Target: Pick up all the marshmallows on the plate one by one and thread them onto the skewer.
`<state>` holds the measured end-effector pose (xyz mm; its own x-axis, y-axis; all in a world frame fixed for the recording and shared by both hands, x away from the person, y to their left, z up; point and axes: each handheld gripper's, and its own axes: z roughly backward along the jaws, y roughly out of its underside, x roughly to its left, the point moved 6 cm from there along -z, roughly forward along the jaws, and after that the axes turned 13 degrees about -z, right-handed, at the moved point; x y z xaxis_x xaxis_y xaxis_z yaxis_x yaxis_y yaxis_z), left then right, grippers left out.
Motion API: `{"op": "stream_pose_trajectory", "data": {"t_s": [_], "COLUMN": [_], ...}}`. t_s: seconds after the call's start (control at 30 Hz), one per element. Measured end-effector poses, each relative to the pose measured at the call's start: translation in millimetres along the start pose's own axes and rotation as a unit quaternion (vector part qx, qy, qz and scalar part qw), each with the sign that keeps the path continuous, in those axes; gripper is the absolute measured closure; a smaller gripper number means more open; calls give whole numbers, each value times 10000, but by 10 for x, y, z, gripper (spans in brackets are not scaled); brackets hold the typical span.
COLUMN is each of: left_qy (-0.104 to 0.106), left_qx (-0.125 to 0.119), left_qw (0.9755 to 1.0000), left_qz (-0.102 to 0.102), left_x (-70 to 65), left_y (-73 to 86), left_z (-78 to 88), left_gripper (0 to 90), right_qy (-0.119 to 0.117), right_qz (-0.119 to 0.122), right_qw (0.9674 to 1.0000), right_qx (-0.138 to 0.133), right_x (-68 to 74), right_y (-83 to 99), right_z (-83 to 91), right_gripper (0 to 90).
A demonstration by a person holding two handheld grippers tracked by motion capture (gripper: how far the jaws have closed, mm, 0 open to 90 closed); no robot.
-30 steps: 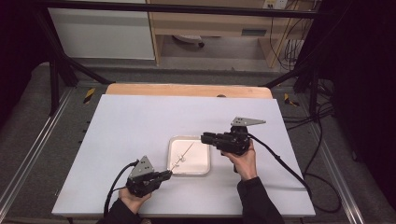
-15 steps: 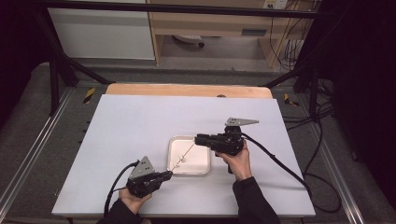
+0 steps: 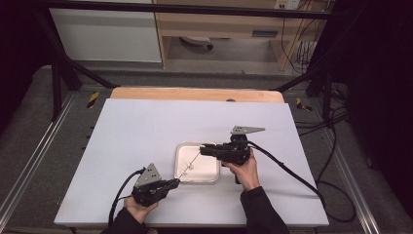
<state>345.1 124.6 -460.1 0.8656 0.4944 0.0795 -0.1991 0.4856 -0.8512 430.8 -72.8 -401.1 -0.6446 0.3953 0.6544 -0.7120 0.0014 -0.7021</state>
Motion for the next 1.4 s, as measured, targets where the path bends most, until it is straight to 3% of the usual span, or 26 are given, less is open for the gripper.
{"op": "stream_pose_trajectory", "data": {"t_s": [0.3,0.57,0.8,1.03,1.17,1.4], "left_qy": [-94,-43,-20,4,40,41], "left_qx": [75,93,86,66,65,80], "left_qw": [9999,9997,9995,9997,9998,9998], "left_qz": [21,235,306,234,189,171], "left_x": [-7,-24,-18,-19,-27,-25], "left_y": [3,1,4,8,7,10], "left_z": [-9,-27,-34,-35,-36,-33], "left_gripper": [884,886,886,886,886,886], "right_qy": [-7,126,138,118,127,116], "right_qz": [128,287,340,482,527,554], "right_qw": [9999,9995,9993,9988,9985,9983], "right_qx": [-40,-105,-44,-3,-45,-124], "right_x": [26,17,17,19,32,47], "right_y": [16,63,119,119,100,62], "right_z": [5,-31,-66,-52,-27,11], "right_gripper": [774,770,787,781,729,757]}}
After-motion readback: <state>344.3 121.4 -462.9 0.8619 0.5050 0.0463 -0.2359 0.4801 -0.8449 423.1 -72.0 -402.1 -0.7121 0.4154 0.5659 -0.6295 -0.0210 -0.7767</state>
